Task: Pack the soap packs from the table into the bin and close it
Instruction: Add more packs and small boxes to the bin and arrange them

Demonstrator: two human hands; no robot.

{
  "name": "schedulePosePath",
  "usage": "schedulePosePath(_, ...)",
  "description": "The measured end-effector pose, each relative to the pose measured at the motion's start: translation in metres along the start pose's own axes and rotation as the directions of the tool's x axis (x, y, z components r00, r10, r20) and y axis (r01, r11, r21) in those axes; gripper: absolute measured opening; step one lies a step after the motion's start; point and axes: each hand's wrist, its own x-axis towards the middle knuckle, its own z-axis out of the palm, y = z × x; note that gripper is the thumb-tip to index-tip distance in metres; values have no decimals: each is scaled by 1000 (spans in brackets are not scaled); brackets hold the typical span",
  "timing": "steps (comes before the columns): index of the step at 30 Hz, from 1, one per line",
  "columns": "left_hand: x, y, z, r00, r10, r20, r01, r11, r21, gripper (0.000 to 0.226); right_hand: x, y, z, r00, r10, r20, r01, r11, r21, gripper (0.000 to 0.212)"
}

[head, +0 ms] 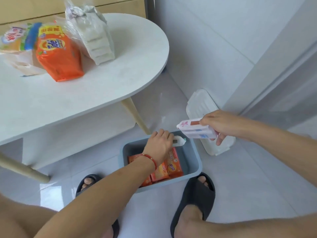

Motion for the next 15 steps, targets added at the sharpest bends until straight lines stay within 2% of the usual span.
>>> schedulePosePath(7,18,12,26,998,-56,19,54,995,84,44,5,2,-2,999,37,8,-37,999,12,27)
schedulePosePath(11,19,14,29,997,-71,-11,71,996,59,49,7,-2,-1,1000,20,23,-20,1000,0,27)
schedulePosePath(15,-3,10,33,994,-45,100,45,999,3,58,7,-9,0,999,26,20,-26,1000,-9,25)
